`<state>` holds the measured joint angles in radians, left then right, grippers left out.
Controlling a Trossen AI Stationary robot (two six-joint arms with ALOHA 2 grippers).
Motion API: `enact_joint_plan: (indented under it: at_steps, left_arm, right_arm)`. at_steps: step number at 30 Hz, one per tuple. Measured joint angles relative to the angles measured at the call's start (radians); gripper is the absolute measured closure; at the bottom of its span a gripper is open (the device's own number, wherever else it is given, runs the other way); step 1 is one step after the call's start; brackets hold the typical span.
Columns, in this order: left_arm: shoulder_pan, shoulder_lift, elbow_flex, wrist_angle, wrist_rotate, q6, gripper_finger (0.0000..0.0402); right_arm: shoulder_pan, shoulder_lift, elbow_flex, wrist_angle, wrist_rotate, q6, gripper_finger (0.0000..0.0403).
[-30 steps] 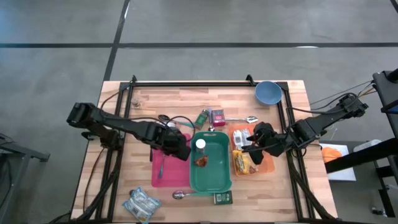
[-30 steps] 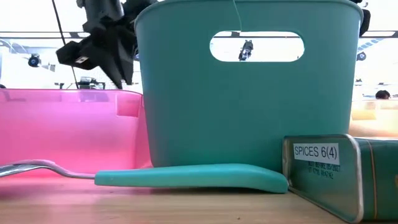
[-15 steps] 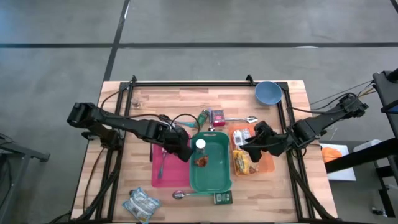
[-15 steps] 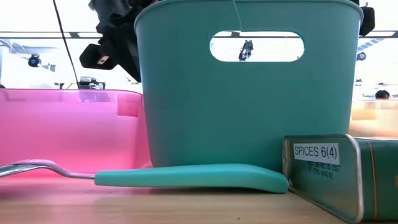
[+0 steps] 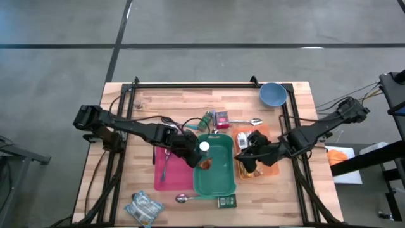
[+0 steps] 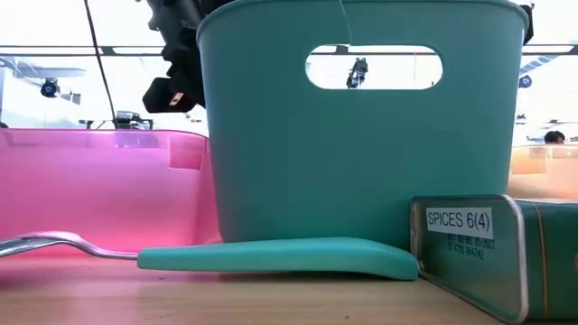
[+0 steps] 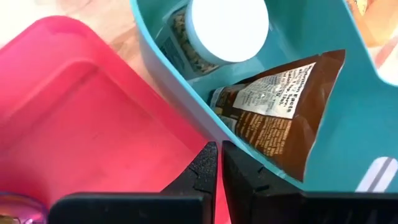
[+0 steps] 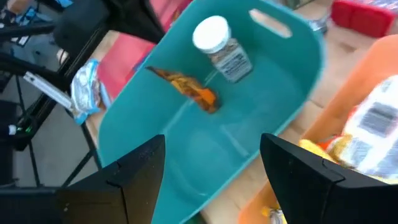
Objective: Pick & Place Food Item
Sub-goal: Adjust the green bin, then put the black spoon into the pink bin
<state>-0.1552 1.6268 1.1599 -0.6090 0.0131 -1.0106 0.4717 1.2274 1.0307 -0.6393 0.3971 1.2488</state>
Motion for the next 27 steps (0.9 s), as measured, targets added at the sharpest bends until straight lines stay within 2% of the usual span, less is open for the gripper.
enact_joint_plan:
  at_steps: [4, 9, 15, 19, 23, 27]
  left_arm:
    - [0.001, 0.000, 0.000, 0.042, 0.006, 0.028, 0.0377]
    - [0.003, 0.000, 0.000, 0.093, 0.006, 0.046, 0.0377]
    - [0.014, -0.001, 0.000, 0.086, 0.015, 0.062, 0.0377]
    - [0.014, -0.009, 0.002, 0.083, 0.058, 0.108, 0.0377]
    - [-0.001, -0.033, 0.001, 0.053, 0.070, 0.149, 0.0377]
    - [-0.017, -0.060, 0.001, -0.010, 0.069, 0.179, 0.0377]
  right_arm:
    - [0.001, 0.051, 0.052, 0.001, -0.053, -0.059, 0.0144]
    - [0.014, 0.138, 0.160, 0.005, -0.133, -0.225, 0.0144]
    - [0.042, 0.294, 0.369, -0.008, -0.211, -0.507, 0.0145]
    - [0.055, 0.410, 0.531, -0.109, -0.238, -0.622, 0.0145]
    - [0.069, 0.502, 0.669, -0.292, -0.217, -0.581, 0.0145]
    - [0.113, 0.541, 0.731, -0.444, -0.102, -0.392, 0.0145]
